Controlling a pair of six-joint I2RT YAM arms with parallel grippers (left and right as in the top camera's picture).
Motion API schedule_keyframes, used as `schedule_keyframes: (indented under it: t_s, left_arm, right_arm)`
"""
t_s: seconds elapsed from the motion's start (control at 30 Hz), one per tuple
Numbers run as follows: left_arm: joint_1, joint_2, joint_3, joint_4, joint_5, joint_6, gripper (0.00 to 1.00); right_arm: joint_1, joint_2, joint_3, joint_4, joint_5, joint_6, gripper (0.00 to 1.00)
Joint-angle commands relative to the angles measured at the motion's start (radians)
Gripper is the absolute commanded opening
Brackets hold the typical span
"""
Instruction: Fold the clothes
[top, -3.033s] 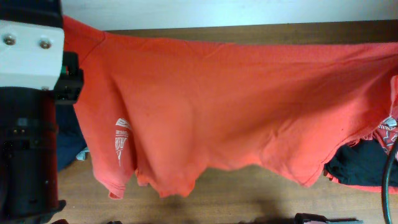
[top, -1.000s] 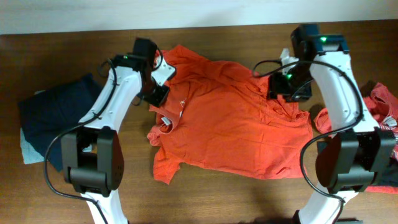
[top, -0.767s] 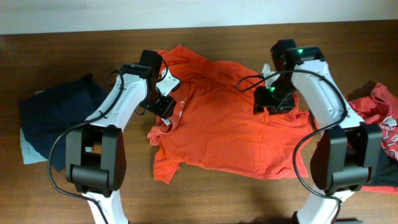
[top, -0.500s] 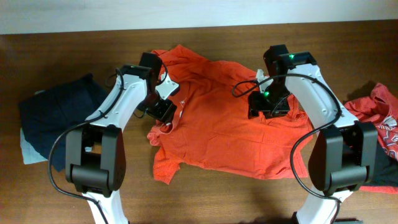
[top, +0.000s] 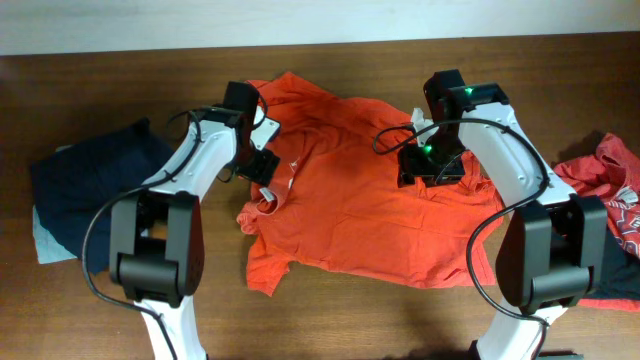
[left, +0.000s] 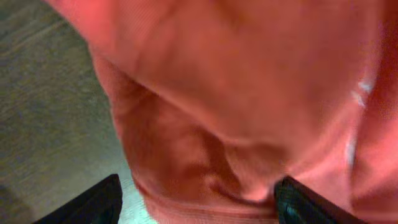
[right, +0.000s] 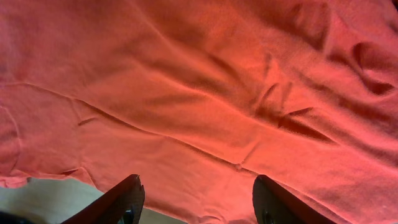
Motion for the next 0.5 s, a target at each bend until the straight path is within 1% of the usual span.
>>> schedule_keyframes:
  t_s: [0.0, 0.07, 0.13, 0.2, 0.23, 0.3, 0.37, 0.47]
  left_arm:
    - [0.051, 0.048, -0.011, 0.038, -0.009, -0.051, 0.77]
    - [0.072, 0.056, -0.011, 0.052, 0.04, -0.05, 0.72]
    - [0.091, 0.064, -0.011, 0.062, 0.096, -0.05, 0.6]
    - [0.104, 0.075, -0.011, 0.066, 0.142, -0.05, 0.39]
    - [0.106, 0.077, -0.011, 0.066, 0.144, -0.05, 0.31]
    - [0.114, 0.079, -0.011, 0.074, 0.13, -0.05, 0.08]
    - [0.133, 0.078, -0.002, 0.096, 0.076, -0.051, 0.0]
    - [0.169, 0.078, 0.035, 0.111, -0.024, -0.084, 0.01]
  right_arm:
    - [0.006, -0.008, -0.005, 0.001, -0.013, 0.003, 0.61]
    - [0.006, -0.008, -0.005, 0.002, -0.013, 0.003, 0.61]
    - [0.006, -0.008, -0.005, 0.003, -0.013, 0.003, 0.61]
    - [0.006, -0.008, -0.005, 0.002, -0.013, 0.003, 0.61]
    - [0.006, -0.008, -0.005, 0.003, -0.013, 0.003, 0.61]
    - [0.006, -0.008, -0.005, 0.002, -0.013, 0.003, 0.61]
    - [0.006, -0.008, -0.005, 0.003, -0.013, 0.003, 0.61]
    - [0.006, -0.008, -0.005, 0.002, -0.013, 0.003, 0.61]
